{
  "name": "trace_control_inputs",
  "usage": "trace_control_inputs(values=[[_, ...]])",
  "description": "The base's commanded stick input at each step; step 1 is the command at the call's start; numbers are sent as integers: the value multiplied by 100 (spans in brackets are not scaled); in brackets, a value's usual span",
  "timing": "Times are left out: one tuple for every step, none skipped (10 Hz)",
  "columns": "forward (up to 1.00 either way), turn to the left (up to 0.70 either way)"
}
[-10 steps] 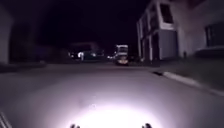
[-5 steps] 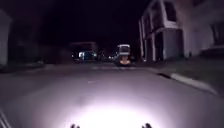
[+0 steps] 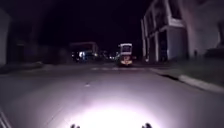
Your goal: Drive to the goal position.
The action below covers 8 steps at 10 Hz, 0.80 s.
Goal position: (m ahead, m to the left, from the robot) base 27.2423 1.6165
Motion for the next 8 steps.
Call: trace_control_inputs(values=[[85,0],[85,0],[85,0],[85,0],[85,0],[85,0],[85,0],[85,0]])
